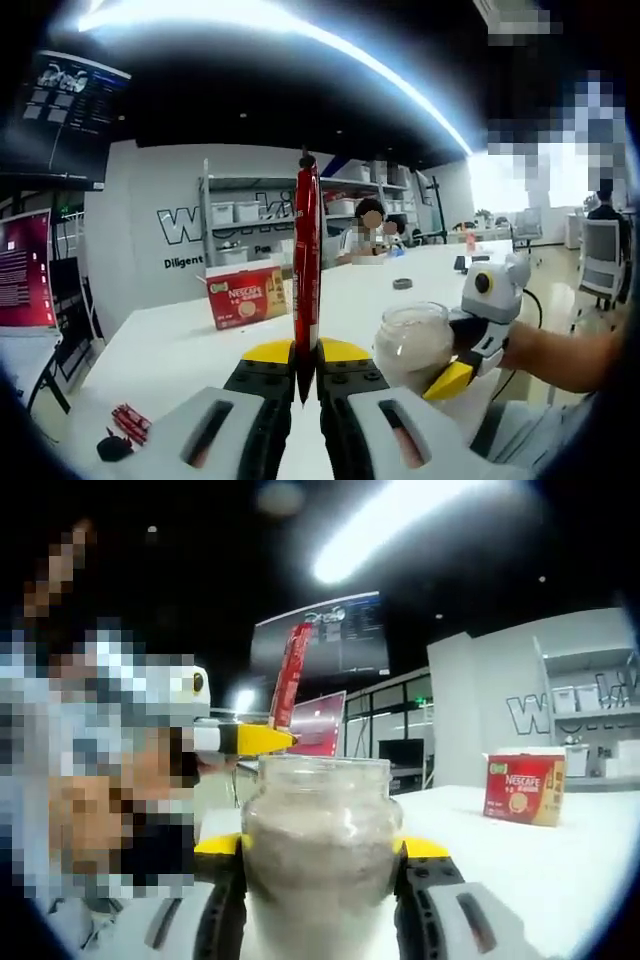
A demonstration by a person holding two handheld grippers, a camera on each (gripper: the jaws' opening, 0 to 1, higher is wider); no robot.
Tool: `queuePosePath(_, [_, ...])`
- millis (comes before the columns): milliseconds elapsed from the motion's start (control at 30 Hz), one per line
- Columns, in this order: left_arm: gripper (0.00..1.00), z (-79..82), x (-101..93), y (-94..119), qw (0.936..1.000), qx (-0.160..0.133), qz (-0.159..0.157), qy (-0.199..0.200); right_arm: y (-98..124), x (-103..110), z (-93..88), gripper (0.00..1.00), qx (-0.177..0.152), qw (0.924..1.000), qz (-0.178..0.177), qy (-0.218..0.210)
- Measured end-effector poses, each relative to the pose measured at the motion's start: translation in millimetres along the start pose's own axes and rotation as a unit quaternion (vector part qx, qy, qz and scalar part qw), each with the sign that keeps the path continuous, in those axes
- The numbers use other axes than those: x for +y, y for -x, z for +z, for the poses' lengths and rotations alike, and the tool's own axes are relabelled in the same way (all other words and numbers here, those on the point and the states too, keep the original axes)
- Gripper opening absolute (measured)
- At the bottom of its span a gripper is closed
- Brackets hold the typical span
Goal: Tear open the coffee pouch, take out the coffee, and pour the coffee from the pouch into the cup
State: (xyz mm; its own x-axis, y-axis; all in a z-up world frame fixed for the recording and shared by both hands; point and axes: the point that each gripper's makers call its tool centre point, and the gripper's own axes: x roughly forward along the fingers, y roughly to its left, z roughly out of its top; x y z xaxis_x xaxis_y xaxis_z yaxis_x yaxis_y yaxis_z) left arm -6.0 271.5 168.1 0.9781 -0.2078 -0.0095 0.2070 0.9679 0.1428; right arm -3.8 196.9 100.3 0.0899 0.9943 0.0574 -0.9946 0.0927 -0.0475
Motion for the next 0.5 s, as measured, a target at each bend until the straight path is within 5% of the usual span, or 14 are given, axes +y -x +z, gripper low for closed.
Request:
queuePosePath(233, [0.1, 1.8, 0.9, 1.1, 1.0, -0.002, 0.001, 0.0, 0.1, -7.4, 3.5, 0.63, -0.012, 0.9996, -0.017, 0.017])
queuePosePath(500, [0.1, 6.4, -5.4, 5.4, 0.9999, 0.004, -0.014, -0.002, 26.4, -5.5, 47.1, 0.68, -0.076, 0.9965, -0.025, -0.024])
